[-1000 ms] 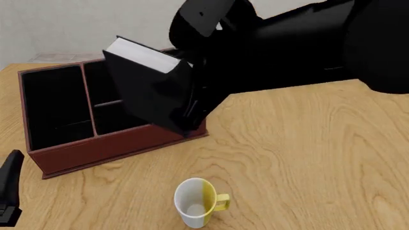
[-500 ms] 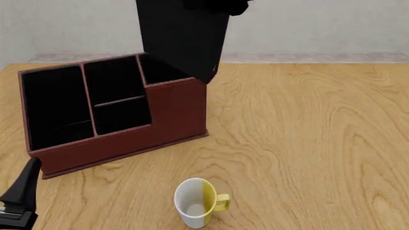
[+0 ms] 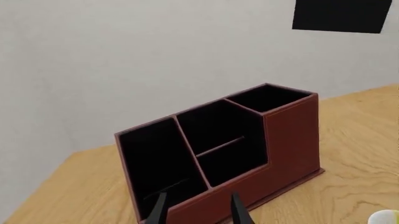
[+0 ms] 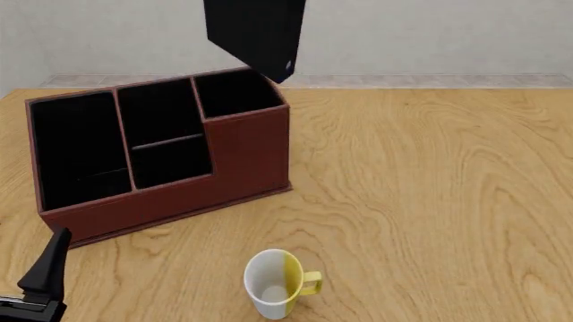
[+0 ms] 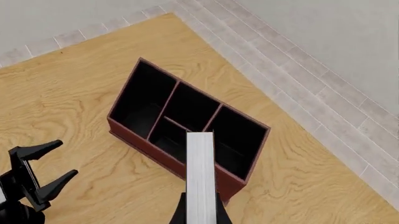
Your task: Pick up the book and place it in the right compartment of the caddy.
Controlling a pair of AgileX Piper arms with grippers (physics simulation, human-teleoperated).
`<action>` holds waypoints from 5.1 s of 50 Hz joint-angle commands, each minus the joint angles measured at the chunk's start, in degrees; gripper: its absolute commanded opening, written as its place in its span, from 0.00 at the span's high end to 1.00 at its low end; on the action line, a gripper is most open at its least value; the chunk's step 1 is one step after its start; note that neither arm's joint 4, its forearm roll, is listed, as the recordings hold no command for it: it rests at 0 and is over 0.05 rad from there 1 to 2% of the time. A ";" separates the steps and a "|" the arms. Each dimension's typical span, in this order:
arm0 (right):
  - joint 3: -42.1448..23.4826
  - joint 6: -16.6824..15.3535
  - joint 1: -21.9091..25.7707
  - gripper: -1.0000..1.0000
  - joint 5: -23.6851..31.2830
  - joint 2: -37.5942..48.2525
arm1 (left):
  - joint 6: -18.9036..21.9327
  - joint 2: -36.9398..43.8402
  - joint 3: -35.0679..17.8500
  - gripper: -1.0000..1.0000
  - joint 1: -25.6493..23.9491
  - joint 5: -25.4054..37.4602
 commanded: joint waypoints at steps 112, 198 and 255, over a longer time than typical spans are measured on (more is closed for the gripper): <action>-29.08 0.95 -7.36 1.00 -6.81 40.09 | 1.69 11.62 2.82 0.00 3.75 -12.08; -16.55 4.49 -9.16 1.00 -17.69 42.75 | 1.71 15.31 2.83 0.00 4.63 -15.77; -18.40 5.06 -8.91 0.00 -17.19 43.53 | 1.61 19.87 2.83 0.00 4.66 -20.31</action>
